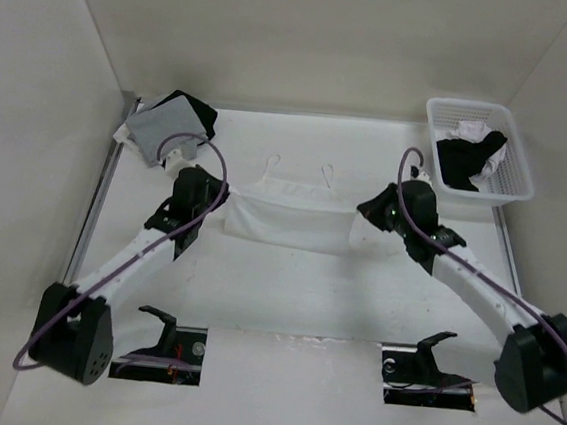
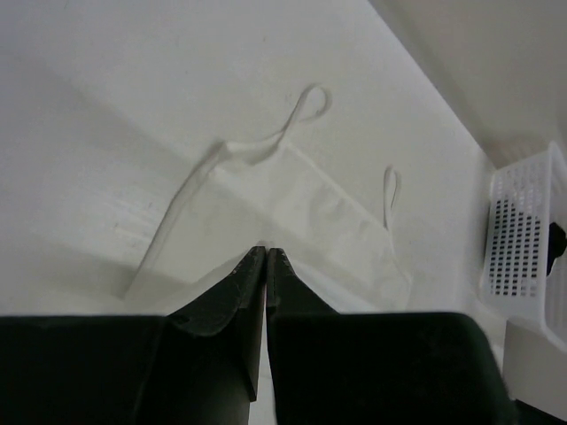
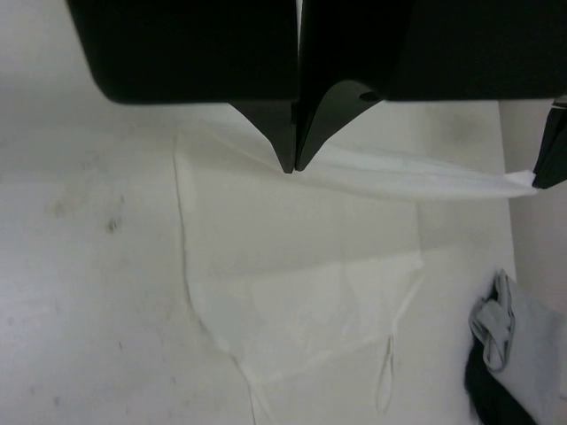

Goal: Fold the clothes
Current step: Fold the tank top

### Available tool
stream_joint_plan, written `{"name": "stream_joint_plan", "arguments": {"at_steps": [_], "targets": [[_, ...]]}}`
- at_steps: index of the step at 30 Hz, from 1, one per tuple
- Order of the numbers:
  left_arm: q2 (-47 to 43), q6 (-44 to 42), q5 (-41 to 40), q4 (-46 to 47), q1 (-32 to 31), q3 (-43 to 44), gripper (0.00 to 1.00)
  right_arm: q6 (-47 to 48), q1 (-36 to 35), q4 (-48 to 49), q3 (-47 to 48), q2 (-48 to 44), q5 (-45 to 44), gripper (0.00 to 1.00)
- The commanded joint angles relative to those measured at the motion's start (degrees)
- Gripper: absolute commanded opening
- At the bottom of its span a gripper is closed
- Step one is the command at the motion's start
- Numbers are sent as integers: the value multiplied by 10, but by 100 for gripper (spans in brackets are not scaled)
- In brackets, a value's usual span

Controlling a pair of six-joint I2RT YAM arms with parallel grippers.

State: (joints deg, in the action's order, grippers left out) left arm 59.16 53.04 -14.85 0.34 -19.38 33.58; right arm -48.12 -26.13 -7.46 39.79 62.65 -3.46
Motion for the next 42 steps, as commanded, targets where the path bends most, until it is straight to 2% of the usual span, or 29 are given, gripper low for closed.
{"name": "stream_joint_plan", "arguments": {"at_steps": [1, 7, 13, 14, 18, 21, 26, 29, 30, 31, 35, 42], "targets": [[101, -8, -1, 127, 19, 93, 2, 48, 46, 90, 99, 103, 57, 0], [297, -6, 10, 154, 53, 241, 2, 47, 113, 104, 250, 270, 109, 0], [446, -12, 31, 142, 71, 372, 5, 52, 138, 66, 393, 421, 119, 1], [460, -14, 32, 143, 72, 385, 8, 48, 140, 62, 412, 445, 119, 3], [470, -23, 40, 141, 84, 385, 27, 41, 139, 55, 445, 494, 124, 30], [405, -20, 36, 150, 90, 301, 28, 50, 133, 70, 393, 460, 103, 39], [288, 14, 25, 208, 70, 85, 28, 52, 98, 129, 232, 348, 36, 38], [254, 16, 54, 220, 55, 0, 29, 44, 74, 183, 117, 282, 27, 11], [248, 17, 68, 222, 55, -17, 30, 40, 68, 196, 87, 266, 28, 4], [243, 18, 81, 229, 57, -32, 31, 36, 61, 208, 58, 251, 29, 1], [251, 8, 102, 245, 65, -54, 36, 28, 47, 239, -17, 209, 31, 3], [322, 27, 116, 289, 75, -36, 37, 22, 46, 269, -72, 198, 36, 20]]}}
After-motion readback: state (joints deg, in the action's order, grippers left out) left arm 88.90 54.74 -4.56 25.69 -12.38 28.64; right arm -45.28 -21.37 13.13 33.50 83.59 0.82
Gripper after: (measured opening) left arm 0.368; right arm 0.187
